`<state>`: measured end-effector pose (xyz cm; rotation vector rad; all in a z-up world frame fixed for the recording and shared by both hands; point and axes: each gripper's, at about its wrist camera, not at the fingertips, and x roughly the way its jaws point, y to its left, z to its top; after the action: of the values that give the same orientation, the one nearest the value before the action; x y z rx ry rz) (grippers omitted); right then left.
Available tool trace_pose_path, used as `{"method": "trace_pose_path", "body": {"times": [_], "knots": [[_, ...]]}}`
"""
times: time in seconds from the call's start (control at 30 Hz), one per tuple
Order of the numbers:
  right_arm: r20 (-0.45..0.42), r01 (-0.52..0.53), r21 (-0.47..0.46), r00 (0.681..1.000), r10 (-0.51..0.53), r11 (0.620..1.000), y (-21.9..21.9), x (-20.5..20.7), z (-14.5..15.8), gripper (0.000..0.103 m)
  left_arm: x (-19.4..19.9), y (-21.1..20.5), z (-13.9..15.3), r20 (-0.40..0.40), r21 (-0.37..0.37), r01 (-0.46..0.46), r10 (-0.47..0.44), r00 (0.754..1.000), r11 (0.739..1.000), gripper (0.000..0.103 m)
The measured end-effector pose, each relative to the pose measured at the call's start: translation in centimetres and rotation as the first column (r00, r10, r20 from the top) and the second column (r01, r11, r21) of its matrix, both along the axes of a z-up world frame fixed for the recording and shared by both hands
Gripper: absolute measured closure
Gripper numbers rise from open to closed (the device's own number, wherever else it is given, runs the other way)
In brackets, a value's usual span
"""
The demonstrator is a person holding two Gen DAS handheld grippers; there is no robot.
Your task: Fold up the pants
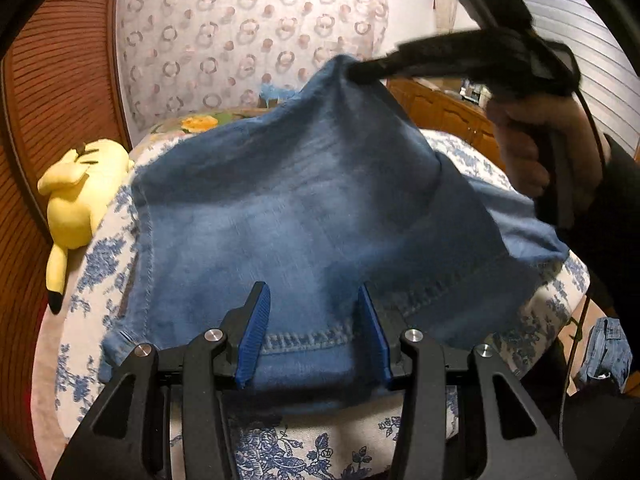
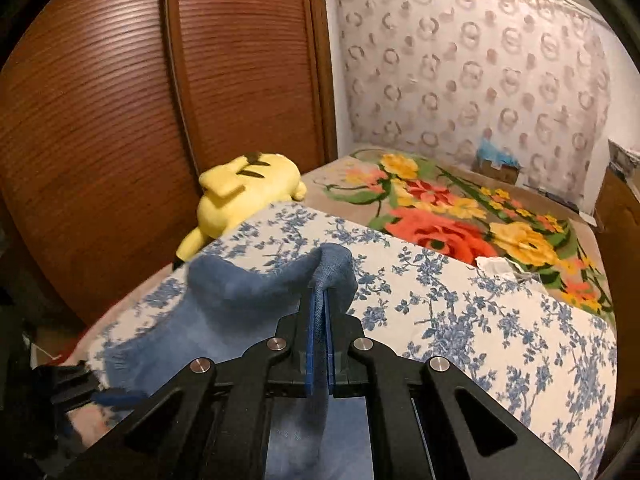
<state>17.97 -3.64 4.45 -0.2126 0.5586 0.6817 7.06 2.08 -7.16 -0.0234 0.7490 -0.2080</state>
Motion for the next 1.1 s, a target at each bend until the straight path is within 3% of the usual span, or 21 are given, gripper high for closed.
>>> {"method": "trace_pose_path", "body": {"times": [0.17,0.33,0.57,0.7,0.77,0.87,1.1], "knots": [[0.030,-0.035,0.038,0.999,0.034,0.999,2.4,0.0,1.2,0.099,0.2,0.4,-0.7,-0.020,-0.009,-0.008,0.008,1.000,1.000,0.056],[0.088,-0.013,-0.021,0.996,0.015,1.000,3.2,-0.7,1.5,0.099,0.1,0.9,-0.3,-0.009,-0.015,-0.019,0.019,1.000,1.000,0.056],[0.025,0.059,-0.068,0.998,-0.058,0.996,3.1,1.8,-0.9,0.099,0.2,1.4,-0.6,-0.017,-0.014,-0.022,0.021,1.000,1.000,0.056],[-0.001,0.049,-0.033,0.999,-0.049,0.998,2.9,2.4,-1.0,0.096,0.2,1.0,-0.6,-0.022,-0.010,-0.024,0.024,0.999,1.000,0.056],[-0.012,0.047,-0.028,0.999,-0.047,0.998,2.8,2.3,-0.6,0.090,0.2,1.0,-0.5,-0.023,-0.007,-0.023,0.023,0.999,1.000,0.056],[-0.040,0.050,-0.067,0.998,-0.053,0.997,2.0,1.9,-0.8,0.067,0.2,1.1,-0.4,-0.020,-0.007,-0.026,0.026,0.999,1.000,0.056],[-0.109,0.100,-0.036,0.989,-0.103,0.994,-4.1,-2.9,-2.5,0.066,0.3,1.5,-0.4,-0.015,0.000,-0.039,0.039,0.999,0.999,0.056]]}}
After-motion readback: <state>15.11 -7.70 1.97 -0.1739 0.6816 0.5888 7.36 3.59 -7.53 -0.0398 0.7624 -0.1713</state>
